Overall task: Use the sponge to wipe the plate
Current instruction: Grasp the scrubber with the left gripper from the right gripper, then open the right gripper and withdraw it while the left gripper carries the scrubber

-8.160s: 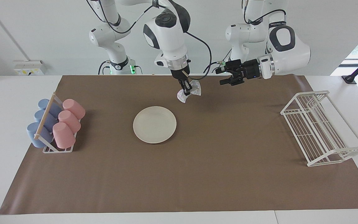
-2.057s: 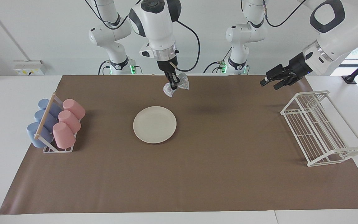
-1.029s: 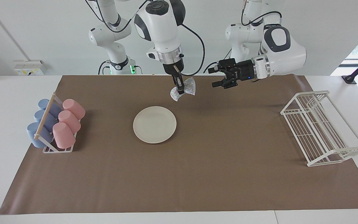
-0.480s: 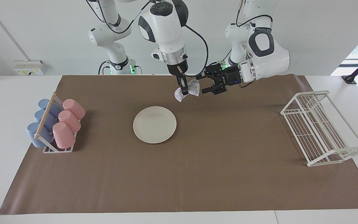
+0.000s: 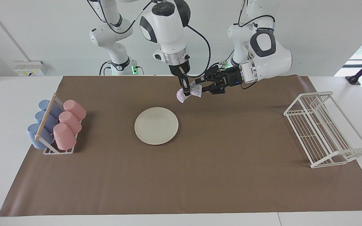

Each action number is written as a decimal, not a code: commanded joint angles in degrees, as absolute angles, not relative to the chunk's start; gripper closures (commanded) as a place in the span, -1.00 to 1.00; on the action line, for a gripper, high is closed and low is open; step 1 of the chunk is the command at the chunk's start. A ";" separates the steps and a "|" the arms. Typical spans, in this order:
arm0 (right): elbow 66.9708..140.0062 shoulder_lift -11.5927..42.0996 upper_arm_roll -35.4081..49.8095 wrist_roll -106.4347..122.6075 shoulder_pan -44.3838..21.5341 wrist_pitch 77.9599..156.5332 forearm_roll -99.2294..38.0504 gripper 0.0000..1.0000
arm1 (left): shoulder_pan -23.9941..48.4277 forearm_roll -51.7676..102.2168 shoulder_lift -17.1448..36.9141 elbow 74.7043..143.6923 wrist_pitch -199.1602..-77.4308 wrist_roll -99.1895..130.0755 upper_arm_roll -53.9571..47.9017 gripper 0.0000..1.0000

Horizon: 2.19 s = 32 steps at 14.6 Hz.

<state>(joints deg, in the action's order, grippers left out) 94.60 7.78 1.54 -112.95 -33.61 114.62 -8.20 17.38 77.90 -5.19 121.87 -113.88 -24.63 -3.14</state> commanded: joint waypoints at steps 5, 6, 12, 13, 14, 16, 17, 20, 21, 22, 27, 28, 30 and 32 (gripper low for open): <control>94.83 7.82 1.58 -113.82 -33.49 115.49 -8.88 1.00 | 19.16 78.49 -4.66 121.38 -114.79 -22.41 -2.46 1.00; 94.83 7.82 1.58 -113.73 -33.40 115.40 -8.88 1.00 | 19.07 78.57 -4.75 121.38 -114.61 -22.33 -2.46 1.00; 95.10 7.04 1.49 -110.57 -31.74 114.97 -8.61 -1.00 | 18.55 78.31 -4.92 121.73 -113.82 -22.15 -2.37 1.00; 95.10 6.42 1.49 -108.91 -30.95 114.87 -8.61 -1.00 | 18.37 78.05 -4.92 121.73 -113.56 -21.97 -2.29 1.00; 95.18 6.24 1.23 -105.85 -30.42 114.61 -8.53 -1.00 | 18.11 76.74 -4.92 121.73 -113.55 -21.89 -2.29 1.00; 95.10 5.28 1.23 -94.81 -28.14 111.29 -8.44 -1.00 | 17.67 73.50 -5.36 121.73 -113.55 -19.35 -2.11 1.00; 95.18 4.58 1.14 -88.92 -27.25 109.36 -8.26 -1.00 | 16.80 70.00 -5.45 121.38 -113.47 -17.33 -2.11 1.00; 95.71 1.86 1.06 -70.19 -23.39 101.62 -8.26 -1.00 | 16.17 55.25 -5.10 119.45 -113.11 -8.91 -2.11 1.00; 96.41 0.63 1.05 -65.61 -21.64 100.47 -8.26 -1.00 | 16.17 50.24 -4.75 118.05 -112.77 -6.88 -2.20 1.00; 96.85 -0.34 1.05 -61.83 -19.97 99.41 -8.26 -1.00 | 16.17 47.49 -4.66 117.52 -112.07 -5.20 -2.20 1.00; 97.03 -1.14 0.97 -43.64 -13.72 98.17 -8.26 -1.00 | 17.05 21.24 -3.17 112.17 -107.24 9.38 -2.55 1.00; 97.38 -1.23 0.97 -39.50 -12.67 98.09 -8.26 -1.00 | 17.14 17.09 -2.64 110.84 -105.23 10.88 -2.55 1.00; 97.38 -1.23 0.97 -32.90 -10.82 95.73 -8.26 -1.00 | 17.84 9.53 -2.11 108.82 -100.66 13.69 -2.64 1.00; 97.21 -1.23 0.88 -27.53 -8.89 93.09 -8.26 -1.00 | 18.19 2.76 -1.93 107.58 -97.40 17.30 -2.64 1.00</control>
<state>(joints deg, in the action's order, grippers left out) 96.09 -0.05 0.38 -33.24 -11.05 95.01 -8.14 17.12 8.94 -3.45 110.58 -101.45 13.37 -2.96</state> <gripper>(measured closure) 0.000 0.960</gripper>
